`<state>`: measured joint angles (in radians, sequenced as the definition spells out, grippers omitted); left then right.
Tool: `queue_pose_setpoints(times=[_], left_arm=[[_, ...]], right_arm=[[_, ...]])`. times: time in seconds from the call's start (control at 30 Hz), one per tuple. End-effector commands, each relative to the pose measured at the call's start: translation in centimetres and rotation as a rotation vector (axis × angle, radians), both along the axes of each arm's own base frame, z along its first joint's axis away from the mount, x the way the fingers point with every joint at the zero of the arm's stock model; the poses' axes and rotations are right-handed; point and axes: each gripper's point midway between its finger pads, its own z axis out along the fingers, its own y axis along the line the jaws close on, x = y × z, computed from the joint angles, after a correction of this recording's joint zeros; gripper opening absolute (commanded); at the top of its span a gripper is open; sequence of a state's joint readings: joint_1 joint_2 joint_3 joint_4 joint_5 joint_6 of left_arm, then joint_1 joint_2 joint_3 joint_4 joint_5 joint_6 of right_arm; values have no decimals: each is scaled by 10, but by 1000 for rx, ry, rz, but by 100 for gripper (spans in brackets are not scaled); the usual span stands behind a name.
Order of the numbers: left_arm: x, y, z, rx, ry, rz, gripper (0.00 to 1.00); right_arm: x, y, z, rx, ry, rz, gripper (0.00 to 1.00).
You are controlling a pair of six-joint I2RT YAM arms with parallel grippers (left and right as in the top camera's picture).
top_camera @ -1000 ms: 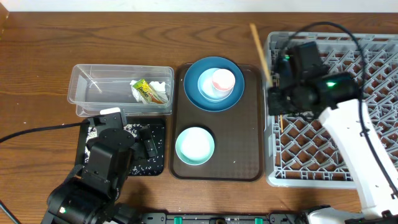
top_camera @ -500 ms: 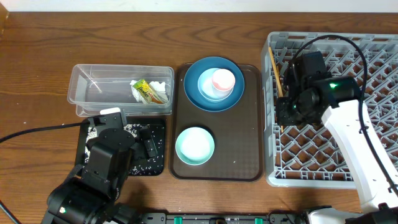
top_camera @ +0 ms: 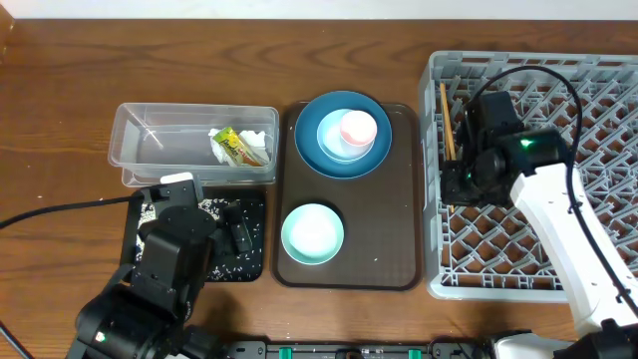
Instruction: Sort waste into correct bins and load items into the dishwasher rack
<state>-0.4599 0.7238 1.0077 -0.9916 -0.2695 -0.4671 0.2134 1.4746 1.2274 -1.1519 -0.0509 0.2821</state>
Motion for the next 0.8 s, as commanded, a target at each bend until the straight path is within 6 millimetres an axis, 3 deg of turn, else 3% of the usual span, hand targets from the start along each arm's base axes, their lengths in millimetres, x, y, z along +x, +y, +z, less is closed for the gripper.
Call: queue_pose_setpoints(times=[0.0,0.2,0.5,0.77], left_arm=[[1,4,3,19,-10,12,92],[1,4,3,19,-10,12,92],[1,4,3,19,-10,12,92],[1,4,3,18,-9,11,92]], right_arm=[[-2,-5,-7,-13,9,-30,1],[-3,-5,-13,-14,13,-30,1],[-2,-5,-13,-13,8,-30,18],[-2,-5,-13,-13,8,-30,17]])
